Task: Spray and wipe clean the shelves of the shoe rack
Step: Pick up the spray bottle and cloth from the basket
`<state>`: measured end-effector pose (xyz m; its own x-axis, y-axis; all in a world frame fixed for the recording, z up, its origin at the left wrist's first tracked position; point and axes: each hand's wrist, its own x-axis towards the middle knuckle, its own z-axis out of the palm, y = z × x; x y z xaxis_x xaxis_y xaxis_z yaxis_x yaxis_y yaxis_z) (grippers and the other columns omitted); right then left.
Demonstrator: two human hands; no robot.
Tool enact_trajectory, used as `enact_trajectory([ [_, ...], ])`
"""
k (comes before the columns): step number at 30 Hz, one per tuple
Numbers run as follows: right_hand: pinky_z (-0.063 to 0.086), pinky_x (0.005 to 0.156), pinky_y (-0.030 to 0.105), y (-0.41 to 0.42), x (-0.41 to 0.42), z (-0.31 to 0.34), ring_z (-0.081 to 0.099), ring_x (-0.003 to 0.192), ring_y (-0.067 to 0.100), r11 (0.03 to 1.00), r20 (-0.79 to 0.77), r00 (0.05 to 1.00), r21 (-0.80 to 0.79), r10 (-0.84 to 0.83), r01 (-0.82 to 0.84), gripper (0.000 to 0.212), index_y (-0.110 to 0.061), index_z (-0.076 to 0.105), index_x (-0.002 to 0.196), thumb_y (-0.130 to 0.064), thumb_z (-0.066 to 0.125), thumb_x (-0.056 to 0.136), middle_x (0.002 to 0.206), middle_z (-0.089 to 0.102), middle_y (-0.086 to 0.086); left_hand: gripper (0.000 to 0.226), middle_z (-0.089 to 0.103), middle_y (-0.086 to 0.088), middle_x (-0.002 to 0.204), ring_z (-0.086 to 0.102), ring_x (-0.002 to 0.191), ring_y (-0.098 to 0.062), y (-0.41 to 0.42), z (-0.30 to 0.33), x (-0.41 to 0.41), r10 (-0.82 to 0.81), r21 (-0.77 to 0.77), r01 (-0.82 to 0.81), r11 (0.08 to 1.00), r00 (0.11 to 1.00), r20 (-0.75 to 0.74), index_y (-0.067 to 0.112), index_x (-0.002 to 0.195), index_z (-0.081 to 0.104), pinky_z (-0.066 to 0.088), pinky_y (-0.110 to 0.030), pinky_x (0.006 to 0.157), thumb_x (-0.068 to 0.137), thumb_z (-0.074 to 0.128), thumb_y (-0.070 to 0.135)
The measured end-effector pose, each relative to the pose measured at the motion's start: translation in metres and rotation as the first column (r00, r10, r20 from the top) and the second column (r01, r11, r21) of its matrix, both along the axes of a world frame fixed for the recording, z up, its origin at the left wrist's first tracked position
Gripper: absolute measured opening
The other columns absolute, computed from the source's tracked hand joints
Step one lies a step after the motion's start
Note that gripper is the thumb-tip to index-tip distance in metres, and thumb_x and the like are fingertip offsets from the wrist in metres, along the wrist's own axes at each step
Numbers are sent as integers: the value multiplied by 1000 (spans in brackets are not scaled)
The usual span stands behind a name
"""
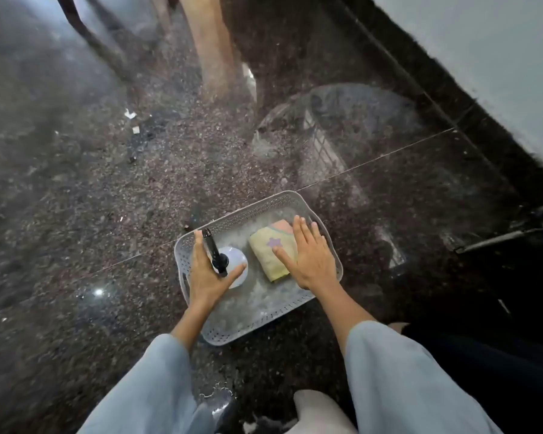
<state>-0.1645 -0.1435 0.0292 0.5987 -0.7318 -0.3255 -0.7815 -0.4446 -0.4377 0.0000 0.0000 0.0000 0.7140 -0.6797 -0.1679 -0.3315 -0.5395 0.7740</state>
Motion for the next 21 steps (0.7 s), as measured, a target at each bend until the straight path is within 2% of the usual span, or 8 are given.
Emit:
enact_trajectory([
  [2, 10, 119, 43, -7, 4, -13, -2, 149, 23, 997, -48, 999, 76, 8, -5, 86, -24, -11, 152, -68, 32, 91, 162, 2, 0, 94, 61, -22, 113, 60, 100, -37, -12, -6, 0, 58, -66, -57, 996, 998, 10, 16, 146, 25, 53, -46, 79, 72, 80, 33],
  [4, 14, 119, 45, -14, 4, -25, -1, 148, 24, 988, -111, 993, 152, 28, -11, 88, -24, -14, 151, -66, 35, 91, 162, 1, 1, 76, 64, -6, 75, 64, 69, -25, -17, -10, -2, 116, -71, -110, 991, 989, 90, 10, 140, 38, 53, -41, 63, 76, 76, 23],
  [5, 16, 118, 46, -16, 6, -31, -1, 148, 25, 985, -134, 990, 171, 42, -18, 90, -22, -16, 151, -64, 37, 92, 162, 0, 2, 70, 61, -2, 67, 62, 63, -21, -16, -13, -2, 127, -86, -117, 989, 986, 113, 8, 138, 41, 53, -39, 61, 77, 75, 18],
  [8, 21, 117, 45, -24, 11, -43, 2, 148, 27, 973, -170, 985, 229, 41, -1, 97, -14, -19, 150, -53, 48, 93, 162, -2, 7, 61, 63, -4, 65, 62, 60, -22, -12, -17, -1, 117, -98, -102, 990, 980, 162, 9, 131, 47, 53, -38, 59, 78, 75, 16],
  [10, 26, 113, 44, -29, 17, -52, 16, 146, 30, 946, -172, 985, 316, -24, 79, 100, -7, -18, 150, -40, 58, 93, 160, 8, 13, 57, 63, -5, 65, 62, 60, -24, -13, -18, -1, 107, -96, -92, 991, 980, 167, 9, 127, 48, 52, -39, 59, 78, 75, 15],
  [12, 32, 108, 43, -29, 23, -60, 31, 139, 33, 919, -208, 972, 352, -107, 177, 96, -2, -5, 151, -31, 64, 90, 154, 23, 18, 56, 62, -3, 63, 62, 60, -23, -14, -20, -1, 108, -94, -93, 991, 980, 169, 8, 127, 49, 50, -37, 59, 78, 75, 14],
  [16, 39, 101, 39, -29, 28, -77, 42, 129, 35, 885, -215, 938, 327, -273, 333, 81, -1, 28, 140, -31, 73, 80, 141, 38, 20, 54, 61, 0, 62, 62, 60, -19, -13, -25, 1, 123, -108, -107, 988, 980, 156, 13, 124, 49, 51, -35, 63, 77, 75, 15],
  [21, 49, 86, 32, -39, 32, -91, 58, 112, 29, 696, -178, 879, 551, -441, 461, 70, 2, 52, 127, -26, 79, 69, 123, 60, 16, 52, 61, 5, 64, 61, 59, -11, -11, -31, 2, 132, -95, -118, 988, 979, 153, 21, 122, 48, 47, -26, 61, 77, 74, 22],
])
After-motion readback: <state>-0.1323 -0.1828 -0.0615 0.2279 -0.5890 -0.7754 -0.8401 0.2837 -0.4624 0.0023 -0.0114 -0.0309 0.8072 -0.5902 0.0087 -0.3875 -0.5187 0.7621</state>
